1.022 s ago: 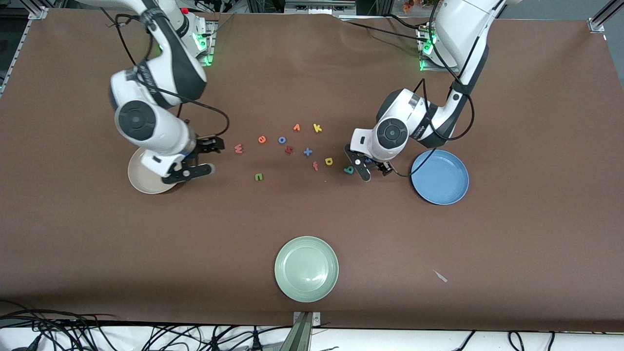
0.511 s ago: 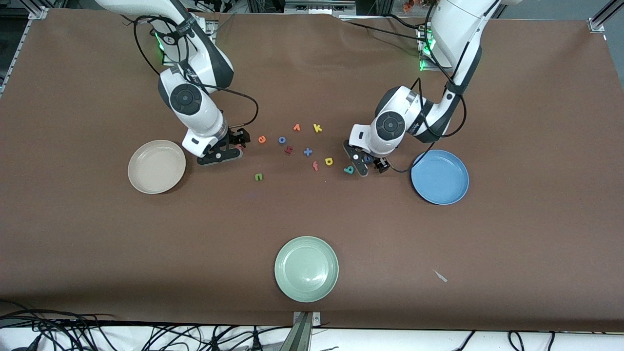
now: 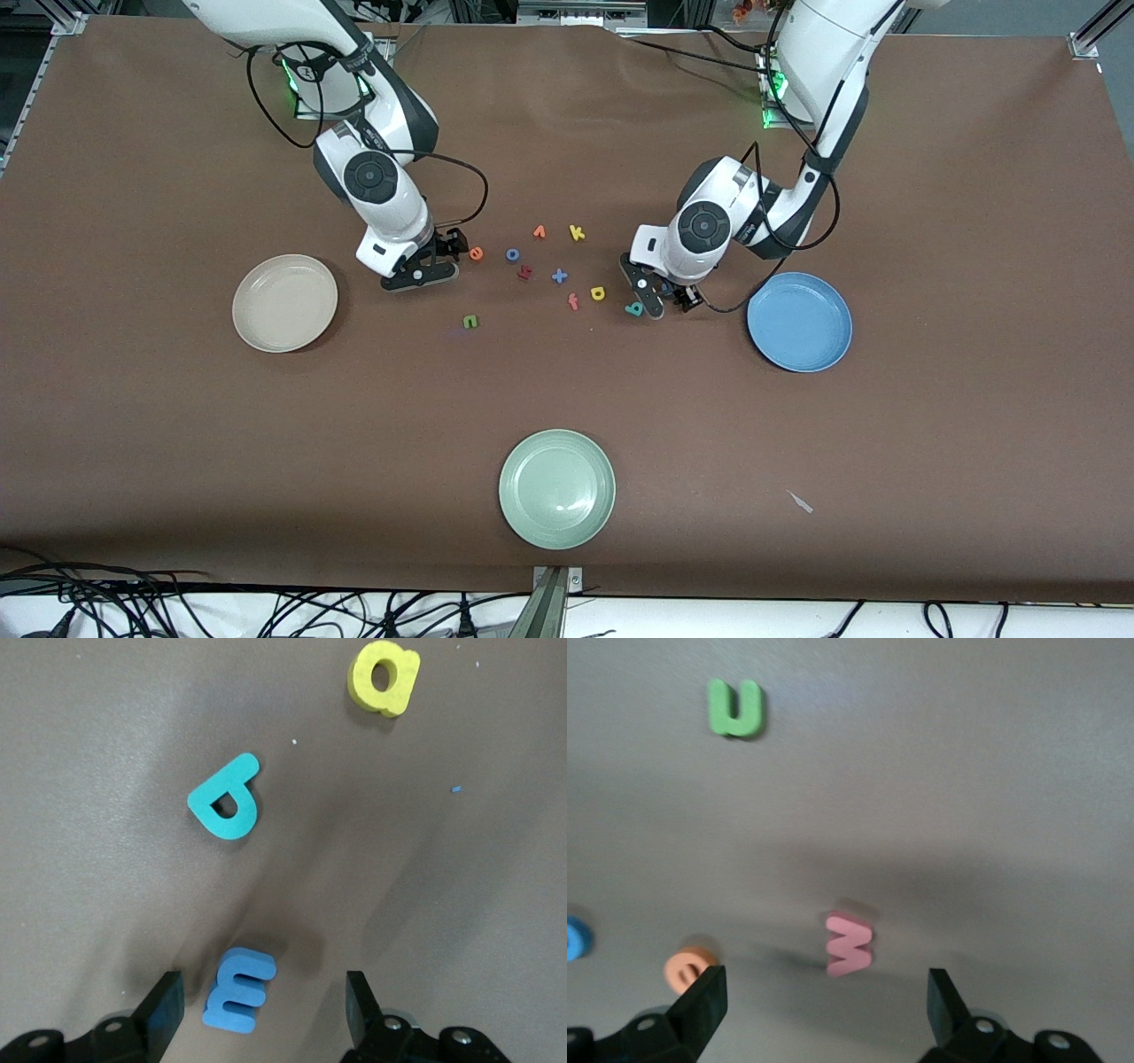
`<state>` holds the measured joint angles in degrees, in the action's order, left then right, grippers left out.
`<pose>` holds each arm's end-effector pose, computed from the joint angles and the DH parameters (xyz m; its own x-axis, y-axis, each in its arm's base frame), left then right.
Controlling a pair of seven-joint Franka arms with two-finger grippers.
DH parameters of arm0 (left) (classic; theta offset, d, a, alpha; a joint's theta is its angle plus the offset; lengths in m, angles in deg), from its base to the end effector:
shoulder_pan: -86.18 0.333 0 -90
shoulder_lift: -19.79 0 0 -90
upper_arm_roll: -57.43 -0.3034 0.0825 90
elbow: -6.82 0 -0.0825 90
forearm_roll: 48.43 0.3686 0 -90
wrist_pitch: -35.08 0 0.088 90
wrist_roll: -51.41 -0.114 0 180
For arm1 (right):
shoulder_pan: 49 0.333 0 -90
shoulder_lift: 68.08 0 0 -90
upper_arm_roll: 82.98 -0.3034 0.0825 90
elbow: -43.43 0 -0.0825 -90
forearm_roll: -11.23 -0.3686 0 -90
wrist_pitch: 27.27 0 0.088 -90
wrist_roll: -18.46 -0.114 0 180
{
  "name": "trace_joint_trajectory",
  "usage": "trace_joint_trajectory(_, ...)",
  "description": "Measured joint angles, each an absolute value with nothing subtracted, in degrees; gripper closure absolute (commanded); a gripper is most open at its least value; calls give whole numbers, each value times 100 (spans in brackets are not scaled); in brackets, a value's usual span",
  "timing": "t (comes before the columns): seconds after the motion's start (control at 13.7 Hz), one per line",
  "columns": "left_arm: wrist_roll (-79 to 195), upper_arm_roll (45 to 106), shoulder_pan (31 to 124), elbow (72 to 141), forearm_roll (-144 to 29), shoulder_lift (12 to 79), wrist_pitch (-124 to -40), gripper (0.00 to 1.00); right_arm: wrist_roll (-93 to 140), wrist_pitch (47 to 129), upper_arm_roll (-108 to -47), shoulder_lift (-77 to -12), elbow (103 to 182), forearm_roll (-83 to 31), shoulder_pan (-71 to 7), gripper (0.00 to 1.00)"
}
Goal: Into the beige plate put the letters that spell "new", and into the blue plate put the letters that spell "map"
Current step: 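Reach the left gripper to the blue letter while the right gripper reaches the pink letter, then close the left gripper on the blue letter while the right gripper grasps pink, then carry the blue letter to the blue plate while the right gripper carries pink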
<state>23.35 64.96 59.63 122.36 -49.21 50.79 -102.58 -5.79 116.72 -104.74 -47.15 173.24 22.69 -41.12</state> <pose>0.4709 -0.3197 0.1649 0.4803 -0.8716 -0.0979 -0.8609 -0.4899 0.1372 0.4442 0.2612 0.1957 0.9669 0.2407 -0.0848 0.2420 -0.9703 0.0059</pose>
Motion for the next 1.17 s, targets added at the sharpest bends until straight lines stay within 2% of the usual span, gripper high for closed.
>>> trace_joint_trajectory(0.07,2334,6496,5963,12235,-4776,5088,-10264,44,-579,11697,-10424,-4637,17323,2364,-4114,0)
trace_joint_trajectory(0.15,2336,6491,5964,12234,-4613,5086,-10295,48,-579,11725,-10385,-4566,17322,2456,-4115,0)
trace_joint_trajectory(0.22,2336,6488,5964,12233,-4566,5086,-10304,60,-579,11741,-10363,-4513,17321,2504,-4115,1)
trace_joint_trajectory(0.29,2336,6488,5964,12232,-4557,5086,-10306,77,-579,11749,-10358,-4472,17318,2517,-4115,1)
trace_joint_trajectory(0.36,2336,6482,5964,12229,-4533,5086,-10314,87,-579,11750,-10358,-4432,17310,2518,-4114,5)
trace_joint_trajectory(0.44,2335,6479,5964,12224,-4520,5082,-10318,92,-579,11755,-10358,-4388,17299,2518,-4114,12)
trace_joint_trajectory(0.58,2334,6490,5961,12228,-4520,5059,-10304,95,-579,11767,-10357,-4338,17288,2520,-4114,28)
trace_joint_trajectory(0.73,2334,6489,5961,12225,-4520,5056,-10301,95,-580,11778,-10357,-4322,17266,2520,-4114,33)
trace_joint_trajectory(0.88,2335,6479,5974,12165,-4520,5039,-10235,95,-580,11782,-10356,-4306,17216,2520,-4115,45)
trace_joint_trajectory(1.17,2318,6432,6203,11830,-4519,4680,-9246,95,-580,11782,-10355,-4270,17160,2520,-4115,74)
